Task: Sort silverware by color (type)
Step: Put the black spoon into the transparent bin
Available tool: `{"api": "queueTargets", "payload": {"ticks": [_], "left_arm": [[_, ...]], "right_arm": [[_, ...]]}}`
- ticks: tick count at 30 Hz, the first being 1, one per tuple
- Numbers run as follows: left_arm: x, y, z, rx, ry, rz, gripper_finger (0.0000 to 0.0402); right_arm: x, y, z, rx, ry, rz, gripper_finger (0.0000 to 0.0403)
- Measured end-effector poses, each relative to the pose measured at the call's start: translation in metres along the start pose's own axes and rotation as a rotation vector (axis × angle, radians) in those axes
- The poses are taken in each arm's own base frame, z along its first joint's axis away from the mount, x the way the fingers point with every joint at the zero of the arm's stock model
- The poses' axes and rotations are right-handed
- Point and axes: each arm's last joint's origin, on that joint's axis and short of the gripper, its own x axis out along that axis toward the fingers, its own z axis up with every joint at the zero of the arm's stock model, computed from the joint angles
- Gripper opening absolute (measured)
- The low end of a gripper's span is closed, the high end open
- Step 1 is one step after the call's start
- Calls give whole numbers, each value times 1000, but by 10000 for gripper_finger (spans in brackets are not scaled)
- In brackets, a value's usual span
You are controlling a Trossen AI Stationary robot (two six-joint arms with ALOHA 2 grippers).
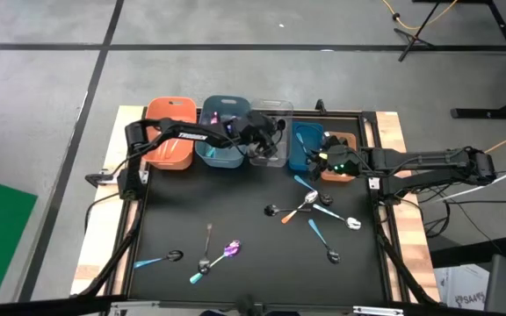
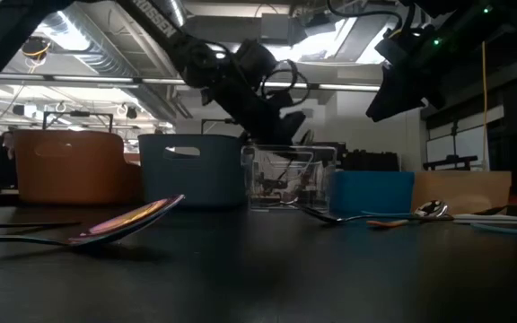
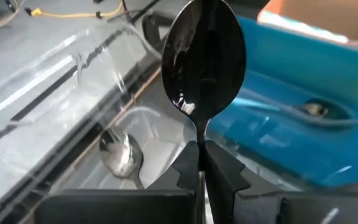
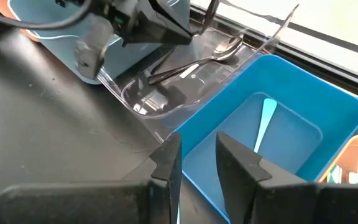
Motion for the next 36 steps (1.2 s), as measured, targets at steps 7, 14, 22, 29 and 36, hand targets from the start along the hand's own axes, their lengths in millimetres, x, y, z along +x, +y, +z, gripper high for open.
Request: {"api": "queueTargets", "payload": {"ticks": [7,14,22,29,36], "left_arm": [[5,-1,-6,5,18,3,21],[5,-1,-7,6,24,8,23],[5,-1,-8,6,37,20,24],[6,5,-10,-68,57,52,24],[9,17,-11,-192,57,81,24]], "right_arm": [[0,0,0,0,0,-1,88],[0,0,0,0,1,-1,88],[0,0,0,-1,1,-1,88],[0,0,0,-1,1,-1,88],[0,0,0,0,1,-1,88]]}}
